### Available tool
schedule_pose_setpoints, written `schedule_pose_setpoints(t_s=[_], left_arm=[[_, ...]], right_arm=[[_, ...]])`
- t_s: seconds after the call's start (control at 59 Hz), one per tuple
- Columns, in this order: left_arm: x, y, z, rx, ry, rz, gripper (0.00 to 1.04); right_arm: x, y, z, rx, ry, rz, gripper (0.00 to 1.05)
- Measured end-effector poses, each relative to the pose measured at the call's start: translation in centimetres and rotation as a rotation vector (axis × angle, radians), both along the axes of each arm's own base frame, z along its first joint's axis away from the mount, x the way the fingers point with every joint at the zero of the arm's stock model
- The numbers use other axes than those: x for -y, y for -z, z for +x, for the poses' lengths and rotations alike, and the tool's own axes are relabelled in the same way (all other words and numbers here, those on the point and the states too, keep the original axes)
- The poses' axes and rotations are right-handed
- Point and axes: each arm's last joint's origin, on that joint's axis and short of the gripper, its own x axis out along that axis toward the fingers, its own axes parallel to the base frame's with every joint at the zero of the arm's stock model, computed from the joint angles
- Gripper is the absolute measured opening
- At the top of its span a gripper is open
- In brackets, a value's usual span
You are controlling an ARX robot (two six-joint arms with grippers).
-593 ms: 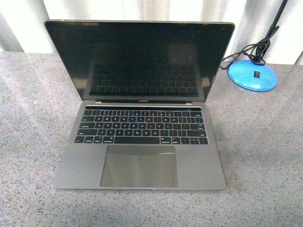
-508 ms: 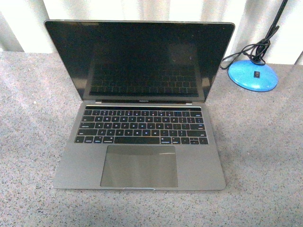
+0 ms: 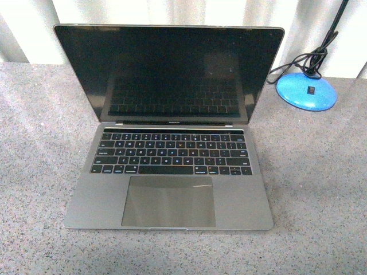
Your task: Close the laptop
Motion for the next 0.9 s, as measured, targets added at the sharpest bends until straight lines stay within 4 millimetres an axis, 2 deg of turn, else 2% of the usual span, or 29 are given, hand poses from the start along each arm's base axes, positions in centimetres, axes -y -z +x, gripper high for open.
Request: schedule_pose_setpoints(t_s=[0.525,0.559,0.593,0.644,0.695,0.78,0.831,0.898], left_arm=[[0.0,0.0,0.0,0.000,0.000,0.000,0.98],[0.0,0.0,0.0,0.000,0.000,0.000,0.98],[0.0,0.0,0.0,0.000,-0.011,-0.001,0.98],[0.0,-0.2,0.4,0.015,-0.188,-0.058,0.98],[0.3,-0.4,0.8,0.035,-0.430,-0.145,0.98],[0.1,-0.2,1.3,0.040,-0.683,-0.171,0.98],[-0.1,-0.1,1.8,0.044,-0.735,-0.170,0.98],[-0.2,-0.7,2.6,0.066,-0.702,-0.162,0.98]], right_arm=[[0.0,0.0,0.0,0.000,0.000,0.000,0.95],[0.0,0.1,0.1,-0.038,-0.043,-0.008,0.95],[0.0,0.2,0.1,-0.165,-0.161,-0.012,0.95],[0.1,0.5,0.6,-0.307,-0.299,0.007,0.95],[0.1,0.7,1.4,-0.367,-0.390,0.012,0.95],[0.2,0.2,3.2,-0.386,-0.426,-0.041,0.95],[0.3,-0.4,4.7,-0.375,-0.424,-0.092,0.95],[0.5,-1.2,6.9,-0.369,-0.403,-0.155,0.95]])
